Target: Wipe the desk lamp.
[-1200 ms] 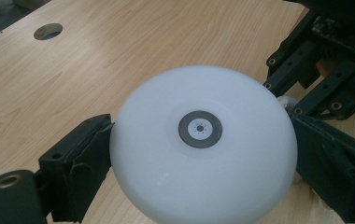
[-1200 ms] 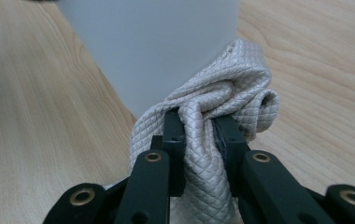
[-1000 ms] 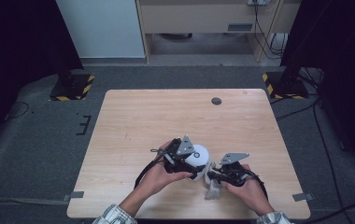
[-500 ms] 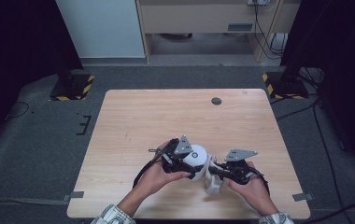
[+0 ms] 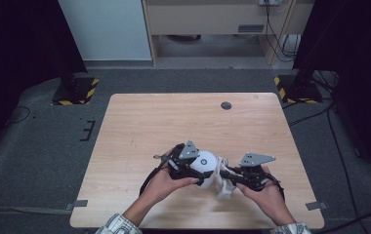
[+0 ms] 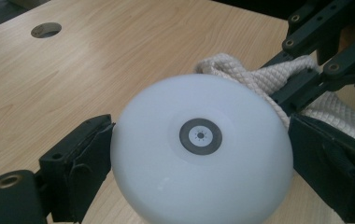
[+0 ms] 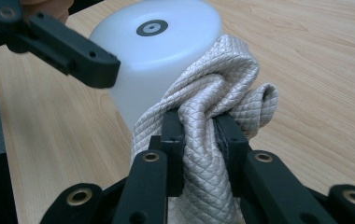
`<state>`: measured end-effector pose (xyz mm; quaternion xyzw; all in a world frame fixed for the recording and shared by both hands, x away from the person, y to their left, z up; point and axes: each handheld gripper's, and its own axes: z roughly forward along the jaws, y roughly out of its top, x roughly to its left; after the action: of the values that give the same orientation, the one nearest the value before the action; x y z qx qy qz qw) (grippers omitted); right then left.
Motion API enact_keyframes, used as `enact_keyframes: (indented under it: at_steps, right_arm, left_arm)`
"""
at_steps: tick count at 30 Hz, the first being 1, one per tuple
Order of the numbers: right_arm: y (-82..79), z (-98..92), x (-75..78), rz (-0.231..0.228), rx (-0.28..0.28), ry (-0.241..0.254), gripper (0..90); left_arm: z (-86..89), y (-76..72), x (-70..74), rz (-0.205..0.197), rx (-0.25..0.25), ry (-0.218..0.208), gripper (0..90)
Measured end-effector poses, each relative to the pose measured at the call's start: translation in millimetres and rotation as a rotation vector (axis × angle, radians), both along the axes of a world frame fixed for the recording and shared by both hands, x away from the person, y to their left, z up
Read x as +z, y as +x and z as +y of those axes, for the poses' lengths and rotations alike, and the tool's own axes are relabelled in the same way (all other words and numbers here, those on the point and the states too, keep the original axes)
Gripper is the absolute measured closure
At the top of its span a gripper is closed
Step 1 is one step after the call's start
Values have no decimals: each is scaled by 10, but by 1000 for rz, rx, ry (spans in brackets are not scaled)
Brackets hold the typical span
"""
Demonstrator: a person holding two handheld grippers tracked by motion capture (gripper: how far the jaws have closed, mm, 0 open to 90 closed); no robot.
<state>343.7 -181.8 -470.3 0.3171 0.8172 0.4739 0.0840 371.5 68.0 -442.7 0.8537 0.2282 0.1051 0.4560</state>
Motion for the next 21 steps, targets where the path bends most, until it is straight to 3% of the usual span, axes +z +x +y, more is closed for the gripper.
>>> enact_keyframes:
  at_steps: [4, 8, 10, 15, 21]
  right_arm:
    - [-4, -9, 0, -1, 0, -2, 761]
    - [-9, -7, -2, -2, 0, -1, 761]
    - [-18, -5, -8, 1, 6, -3, 764]
    - [-58, 20, -24, 4, 21, -7, 769]
    - [-121, 79, -19, 7, 51, -12, 771]
  left_arm:
    - [23, 14, 40, -4, 2, -45, 98]
    - [45, 38, 66, -11, 9, -56, 130]
    - [60, 70, 62, -1, 21, -47, 159]
    - [80, 98, 51, 31, 11, -72, 233]
    - [104, 127, 37, 69, -1, -88, 239]
